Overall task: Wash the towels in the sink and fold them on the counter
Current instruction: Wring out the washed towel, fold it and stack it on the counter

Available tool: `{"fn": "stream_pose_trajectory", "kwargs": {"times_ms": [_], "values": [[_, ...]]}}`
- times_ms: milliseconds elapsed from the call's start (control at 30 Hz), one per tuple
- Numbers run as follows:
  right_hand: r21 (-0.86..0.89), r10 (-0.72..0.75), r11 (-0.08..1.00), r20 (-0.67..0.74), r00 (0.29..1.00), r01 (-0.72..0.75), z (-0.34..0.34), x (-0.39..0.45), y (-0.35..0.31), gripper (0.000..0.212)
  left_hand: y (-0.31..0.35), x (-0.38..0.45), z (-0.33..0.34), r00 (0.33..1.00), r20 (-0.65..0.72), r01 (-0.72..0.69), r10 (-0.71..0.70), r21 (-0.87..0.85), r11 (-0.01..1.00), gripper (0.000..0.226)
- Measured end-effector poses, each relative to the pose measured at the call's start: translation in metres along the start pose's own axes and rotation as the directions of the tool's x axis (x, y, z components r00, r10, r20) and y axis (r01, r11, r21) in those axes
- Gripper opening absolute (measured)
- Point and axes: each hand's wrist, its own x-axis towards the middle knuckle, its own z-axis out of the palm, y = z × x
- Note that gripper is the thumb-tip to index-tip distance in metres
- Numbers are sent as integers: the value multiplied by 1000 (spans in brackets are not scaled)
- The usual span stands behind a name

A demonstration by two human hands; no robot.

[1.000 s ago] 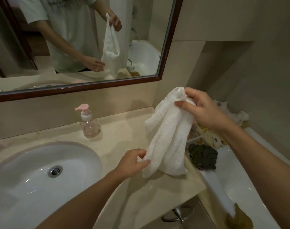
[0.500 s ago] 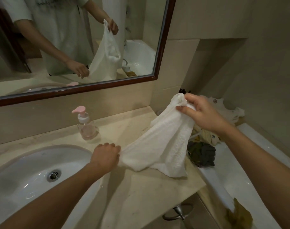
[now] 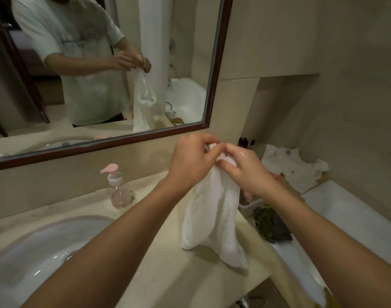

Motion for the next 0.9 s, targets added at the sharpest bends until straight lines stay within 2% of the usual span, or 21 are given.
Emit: {"fn": "stream_pose_trajectory", "kwargs": {"times_ms": [67, 100, 233, 300, 367, 433, 533, 600, 633, 700, 733, 833, 900], "values": [[-36, 3, 999, -44, 999, -4, 3, -4, 1, 20, -4, -4, 0, 995, 63, 86, -83, -43, 995, 50], [-50, 4, 999, -63, 998, -8, 4, -6, 1, 16, -6, -6, 1, 991, 75, 119, -112, -96, 988, 49], [-97, 20, 995, -118, 993, -31, 9, -11, -2, 17, -7, -11, 5, 985, -19, 169, -173, -135, 976, 24], [-95, 18, 995, -112, 994, -29, 10, -11, -3, 19, -7, -8, 5, 973, 14, 229, -229, -141, 963, 21], [-50, 12, 999, -29, 1000, -13, 3, -10, -2, 22, -8, -2, -1, 961, 94, 275, -261, -208, 939, 18], [15, 70, 997, 106, 992, -72, -15, -11, 1, 35, -15, 8, -15, 951, 184, 288, -247, -243, 926, 15], [-50, 185, 983, 216, 959, -178, -58, -10, 23, 51, -38, 24, -56, 925, 284, 321, -253, -227, 920, 3], [-217, 228, 960, 230, 946, -179, -87, -8, 43, 46, -57, 33, -82, 929, 242, 307, -281, -77, 949, 3], [-296, 247, 939, 231, 941, -173, -99, -7, 52, 39, -64, 38, -91, 941, 203, 259, -271, 85, 962, 4], [-406, 266, 898, 188, 945, -172, -120, -6, 67, 16, -74, 44, -101, 970, 136, 143, -202, 352, 925, 2], [-451, 270, 876, 168, 948, -170, -128, -8, 73, 4, -78, 46, -105, 980, 107, 110, -167, 409, 906, 1], [-570, 248, 804, 69, 966, -166, -142, -12, 82, 25, -92, 49, -122, 995, 16, 81, -103, 500, 862, 8], [-636, 202, 753, -22, 979, -169, -144, -17, 78, 23, -102, 45, -129, 996, -50, 91, -76, 630, 772, 14]]}}
